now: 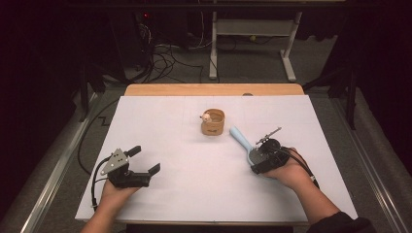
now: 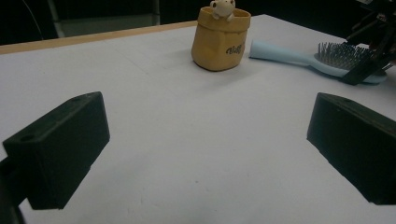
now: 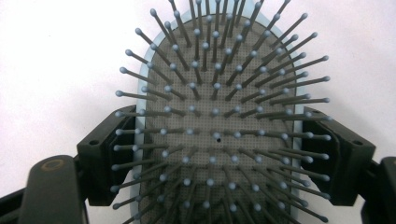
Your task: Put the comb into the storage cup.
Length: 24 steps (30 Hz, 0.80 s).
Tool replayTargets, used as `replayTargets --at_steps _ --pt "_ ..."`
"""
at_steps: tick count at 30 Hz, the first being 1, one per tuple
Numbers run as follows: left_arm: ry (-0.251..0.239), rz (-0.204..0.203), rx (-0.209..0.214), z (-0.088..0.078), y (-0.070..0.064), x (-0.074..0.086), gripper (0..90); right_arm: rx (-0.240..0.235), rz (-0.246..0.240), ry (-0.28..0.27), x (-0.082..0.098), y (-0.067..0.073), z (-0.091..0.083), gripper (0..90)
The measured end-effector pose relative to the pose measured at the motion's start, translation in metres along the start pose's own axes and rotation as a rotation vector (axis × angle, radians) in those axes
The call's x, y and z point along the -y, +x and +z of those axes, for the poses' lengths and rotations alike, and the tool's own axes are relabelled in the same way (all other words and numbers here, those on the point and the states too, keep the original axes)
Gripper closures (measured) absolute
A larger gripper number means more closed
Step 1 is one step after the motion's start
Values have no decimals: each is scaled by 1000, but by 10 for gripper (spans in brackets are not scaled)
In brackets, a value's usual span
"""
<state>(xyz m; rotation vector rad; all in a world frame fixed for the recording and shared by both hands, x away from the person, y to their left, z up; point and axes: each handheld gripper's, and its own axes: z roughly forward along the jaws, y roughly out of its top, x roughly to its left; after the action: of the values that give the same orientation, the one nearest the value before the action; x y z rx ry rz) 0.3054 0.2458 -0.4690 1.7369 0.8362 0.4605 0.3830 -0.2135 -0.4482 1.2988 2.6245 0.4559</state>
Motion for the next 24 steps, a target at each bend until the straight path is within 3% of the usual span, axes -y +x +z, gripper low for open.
replayTargets --at_steps 15,24 --pt "0 9 4 1 -1 0 0 -4 16 -1 -1 -2 -2 207" --pt "1 11 8 1 -3 0 0 -5 34 -23 6 -5 -14 208"
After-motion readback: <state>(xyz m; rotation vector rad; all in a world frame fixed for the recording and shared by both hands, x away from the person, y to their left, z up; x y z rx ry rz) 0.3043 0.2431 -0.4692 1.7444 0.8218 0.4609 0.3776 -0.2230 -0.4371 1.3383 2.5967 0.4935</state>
